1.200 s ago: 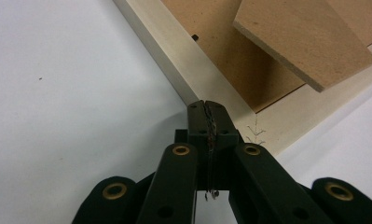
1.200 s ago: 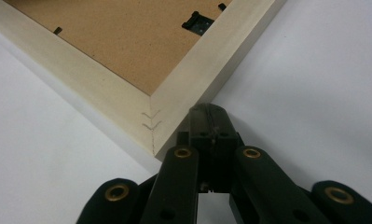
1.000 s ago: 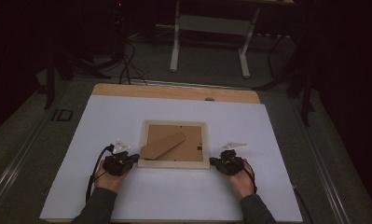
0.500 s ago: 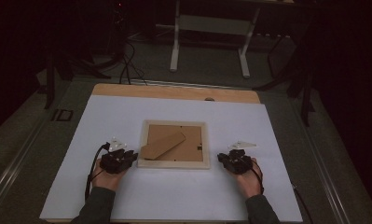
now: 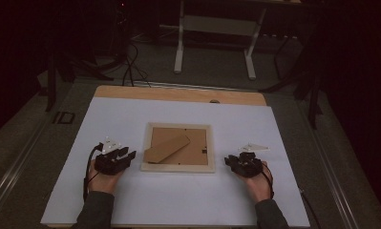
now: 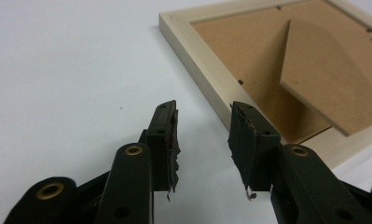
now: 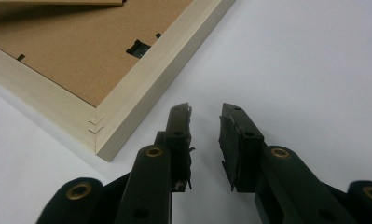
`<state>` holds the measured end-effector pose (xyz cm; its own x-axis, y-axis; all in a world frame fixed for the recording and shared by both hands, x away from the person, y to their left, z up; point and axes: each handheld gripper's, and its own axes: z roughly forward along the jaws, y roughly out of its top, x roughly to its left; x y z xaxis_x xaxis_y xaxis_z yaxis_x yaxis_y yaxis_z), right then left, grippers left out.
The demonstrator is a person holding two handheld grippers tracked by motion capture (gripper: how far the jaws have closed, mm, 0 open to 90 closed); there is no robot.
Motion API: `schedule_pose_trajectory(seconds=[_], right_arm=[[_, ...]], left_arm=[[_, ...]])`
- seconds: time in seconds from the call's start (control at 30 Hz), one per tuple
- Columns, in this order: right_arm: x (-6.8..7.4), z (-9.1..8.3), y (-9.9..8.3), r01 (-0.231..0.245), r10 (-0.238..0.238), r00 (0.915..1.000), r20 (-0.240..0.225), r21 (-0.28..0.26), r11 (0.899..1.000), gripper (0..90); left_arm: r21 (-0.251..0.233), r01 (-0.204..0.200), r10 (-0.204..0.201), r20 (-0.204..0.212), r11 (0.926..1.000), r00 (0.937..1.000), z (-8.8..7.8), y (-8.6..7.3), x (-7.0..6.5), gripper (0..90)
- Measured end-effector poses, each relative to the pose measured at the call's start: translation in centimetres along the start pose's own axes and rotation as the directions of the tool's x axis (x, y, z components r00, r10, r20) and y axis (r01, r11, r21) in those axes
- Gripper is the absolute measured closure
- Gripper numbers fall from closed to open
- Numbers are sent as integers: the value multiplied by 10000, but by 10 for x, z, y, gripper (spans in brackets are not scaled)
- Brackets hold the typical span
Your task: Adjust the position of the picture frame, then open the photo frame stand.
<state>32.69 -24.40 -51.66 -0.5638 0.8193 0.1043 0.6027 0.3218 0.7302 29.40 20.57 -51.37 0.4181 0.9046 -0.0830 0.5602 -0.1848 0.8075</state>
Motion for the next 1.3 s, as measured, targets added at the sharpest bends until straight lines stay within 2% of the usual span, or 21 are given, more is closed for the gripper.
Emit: schedule_pose_trajectory(seconds=[0.1,0.2,0.4,0.5,0.57,0.7,0.9,1.07,1.1,1.2,1.23,1.3], right_arm=[[0,-1,1,-7,7,10000,-31,-92,10000,717],[-1,-2,1,-25,25,10000,-69,-115,9999,712],[-4,-1,-1,-142,140,9998,-143,-121,9998,703],[-4,-2,0,-152,149,9997,-174,-163,9998,701],[-5,-3,0,-189,186,9997,-179,-195,9996,699],[-6,-4,0,-222,218,9995,-217,-195,9996,699],[-6,-5,0,-241,236,9994,-235,-215,9995,699],[-7,-6,0,-255,248,9993,-276,-272,9993,694],[-7,-6,0,-275,267,9993,-277,-283,9992,694],[-8,-7,0,-292,283,9992,-283,-307,9991,694],[-8,-7,0,-280,271,9992,-291,-314,9991,694],[-8,-7,0,-284,275,9992,-277,-319,9991,688]], left_arm=[[-223,176,-177,-18,9996,9998,-3,1,2,615],[-233,402,-404,-109,9989,9991,-5,2,4,611],[-377,355,-357,-57,9987,9993,-12,7,5,605],[-485,496,-481,316,9976,9983,-15,10,5,614],[-553,667,-631,659,9962,9958,-17,14,6,615],[-798,1054,-964,1086,9912,9894,-21,19,9,612],[-713,915,-809,1396,9932,9869,-21,34,8,579],[-447,1033,-925,1973,9936,9760,-16,49,6,522],[-378,1075,-970,2152,9935,9717,-14,53,6,516],[-264,979,-893,2306,9948,9689,-11,58,5,486],[-85,792,-747,2472,9968,9661,-6,65,4,486],[119,421,-437,2518,9990,9668,1,68,2,470]])
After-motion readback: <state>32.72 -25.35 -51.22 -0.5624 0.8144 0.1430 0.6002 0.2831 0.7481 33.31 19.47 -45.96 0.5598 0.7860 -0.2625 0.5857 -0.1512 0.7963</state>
